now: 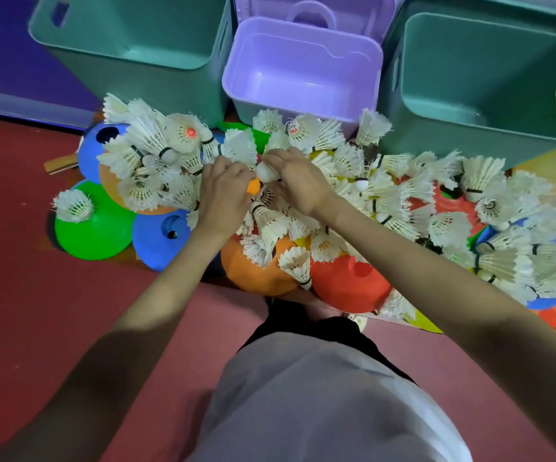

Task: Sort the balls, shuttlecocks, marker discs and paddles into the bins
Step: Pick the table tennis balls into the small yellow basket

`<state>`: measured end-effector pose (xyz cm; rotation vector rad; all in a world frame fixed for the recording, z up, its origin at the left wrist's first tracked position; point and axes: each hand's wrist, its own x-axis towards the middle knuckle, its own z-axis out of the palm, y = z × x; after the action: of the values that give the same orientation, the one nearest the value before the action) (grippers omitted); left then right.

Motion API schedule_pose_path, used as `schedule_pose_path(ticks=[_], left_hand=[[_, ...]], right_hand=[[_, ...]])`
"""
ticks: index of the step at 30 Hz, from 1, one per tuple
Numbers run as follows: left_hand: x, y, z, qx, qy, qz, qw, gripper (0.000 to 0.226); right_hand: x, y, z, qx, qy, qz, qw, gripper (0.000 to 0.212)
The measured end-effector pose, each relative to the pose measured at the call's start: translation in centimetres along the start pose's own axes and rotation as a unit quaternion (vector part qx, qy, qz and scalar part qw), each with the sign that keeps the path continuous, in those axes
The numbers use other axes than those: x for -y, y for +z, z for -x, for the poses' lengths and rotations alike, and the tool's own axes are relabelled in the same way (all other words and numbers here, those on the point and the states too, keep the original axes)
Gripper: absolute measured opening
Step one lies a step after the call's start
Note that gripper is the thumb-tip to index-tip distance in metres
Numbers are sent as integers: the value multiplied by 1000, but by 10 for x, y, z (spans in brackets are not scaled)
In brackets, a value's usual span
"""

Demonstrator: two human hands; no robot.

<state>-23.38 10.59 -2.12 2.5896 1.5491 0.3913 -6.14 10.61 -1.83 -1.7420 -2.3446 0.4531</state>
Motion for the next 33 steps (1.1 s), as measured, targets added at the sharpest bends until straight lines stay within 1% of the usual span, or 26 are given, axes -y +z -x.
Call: schedule_pose_path(ticks=[2,6,10,13,15,18,23,26,29,33], left_hand=[[1,-3,4,-1,-4,17,1000,25],[2,-8,15,-35,-30,84,995,28],[0,-14,22,-60,-99,185,976,35],[0,-17,20,-77,-152,220,961,37],[0,-19,16,-92,-175,226,954,37],[-3,-21,14,-111,-184,205,955,37],[1,-22,24,-128,-204,182,953,34],[4,-23,31,-136,-210,189,950,33],[5,-26,34,-140,-197,198,950,33],[-1,-25,35,-132,-173,244,945,31]], right_hand=[[1,1,-4,3,-6,4,1000,46],[2,5,-10,17,-16,20,1000,37],[0,9,-11,29,-15,41,999,38],[-7,10,-7,24,-18,27,999,39],[-10,11,-6,22,-33,15,999,43],[-8,12,-6,29,-63,5,998,49],[1,18,-10,27,-87,1,996,39],[5,24,-14,18,-72,2,997,35],[6,26,-15,2,-53,-6,999,31],[-4,7,1,-62,-22,-69,995,30]])
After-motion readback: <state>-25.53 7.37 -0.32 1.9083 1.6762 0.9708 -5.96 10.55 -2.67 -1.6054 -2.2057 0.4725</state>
